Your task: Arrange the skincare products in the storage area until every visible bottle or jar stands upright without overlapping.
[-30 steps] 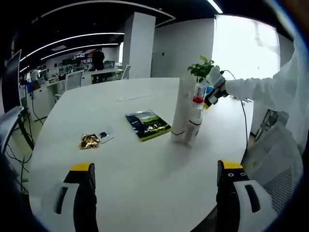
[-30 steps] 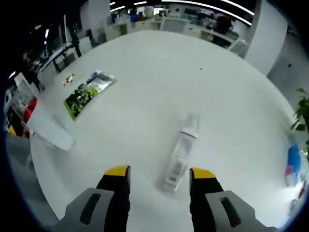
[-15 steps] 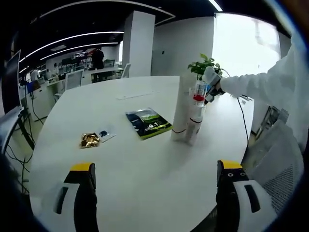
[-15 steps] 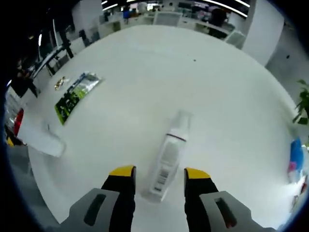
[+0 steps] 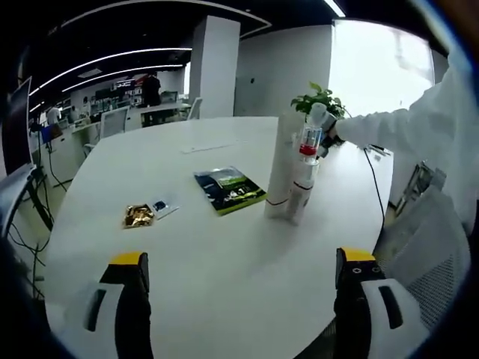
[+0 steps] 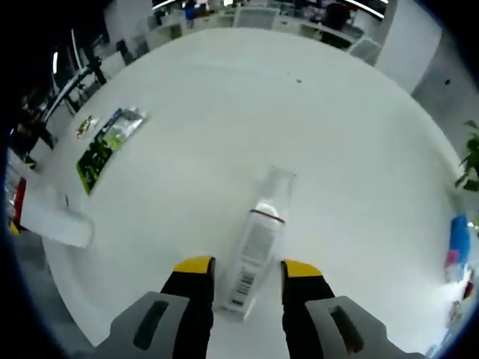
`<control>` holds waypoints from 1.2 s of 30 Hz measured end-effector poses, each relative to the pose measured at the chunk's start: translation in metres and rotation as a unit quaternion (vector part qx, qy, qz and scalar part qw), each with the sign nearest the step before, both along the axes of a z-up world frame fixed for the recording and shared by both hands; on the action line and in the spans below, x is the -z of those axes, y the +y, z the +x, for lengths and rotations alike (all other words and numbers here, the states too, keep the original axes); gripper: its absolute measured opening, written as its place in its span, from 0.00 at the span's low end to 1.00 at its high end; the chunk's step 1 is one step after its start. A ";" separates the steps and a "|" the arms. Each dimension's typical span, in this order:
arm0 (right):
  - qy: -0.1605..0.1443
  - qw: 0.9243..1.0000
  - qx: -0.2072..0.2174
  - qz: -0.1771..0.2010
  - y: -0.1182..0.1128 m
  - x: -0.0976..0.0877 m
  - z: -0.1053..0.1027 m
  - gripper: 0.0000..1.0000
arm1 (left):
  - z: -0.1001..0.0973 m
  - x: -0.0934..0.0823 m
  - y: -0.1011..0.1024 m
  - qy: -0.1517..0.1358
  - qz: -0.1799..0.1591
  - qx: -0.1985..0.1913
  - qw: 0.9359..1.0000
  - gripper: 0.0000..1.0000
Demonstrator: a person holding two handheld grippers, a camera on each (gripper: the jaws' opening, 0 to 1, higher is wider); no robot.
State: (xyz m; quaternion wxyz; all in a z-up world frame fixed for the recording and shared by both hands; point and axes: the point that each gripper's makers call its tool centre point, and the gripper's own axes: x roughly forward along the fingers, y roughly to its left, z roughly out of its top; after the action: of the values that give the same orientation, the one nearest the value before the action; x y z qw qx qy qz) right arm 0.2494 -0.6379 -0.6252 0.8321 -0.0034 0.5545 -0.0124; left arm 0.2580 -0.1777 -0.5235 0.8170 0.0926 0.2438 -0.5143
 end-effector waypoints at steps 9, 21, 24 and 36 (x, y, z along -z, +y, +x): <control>0.010 1.000 0.010 0.001 0.004 -0.002 -0.004 0.22 | -0.002 0.002 -0.002 0.001 0.003 0.005 1.000 0.98; -0.012 0.999 0.034 0.005 0.025 -0.009 -0.019 0.13 | -0.008 -0.003 -0.005 0.014 -0.011 0.011 1.000 0.99; -0.018 0.999 0.040 0.008 0.027 -0.010 -0.018 0.12 | -0.011 -0.003 -0.008 0.011 -0.011 0.013 1.000 0.99; -0.011 0.999 0.037 0.015 0.038 -0.012 -0.030 0.12 | -0.016 -0.004 -0.009 0.021 -0.018 0.021 0.999 0.99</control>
State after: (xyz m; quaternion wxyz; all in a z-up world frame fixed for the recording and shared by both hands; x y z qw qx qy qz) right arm 0.2193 -0.6001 -0.6135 0.8373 0.0293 0.5448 -0.0350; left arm 0.2424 -0.1868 -0.5196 0.8023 0.0723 0.2494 -0.5375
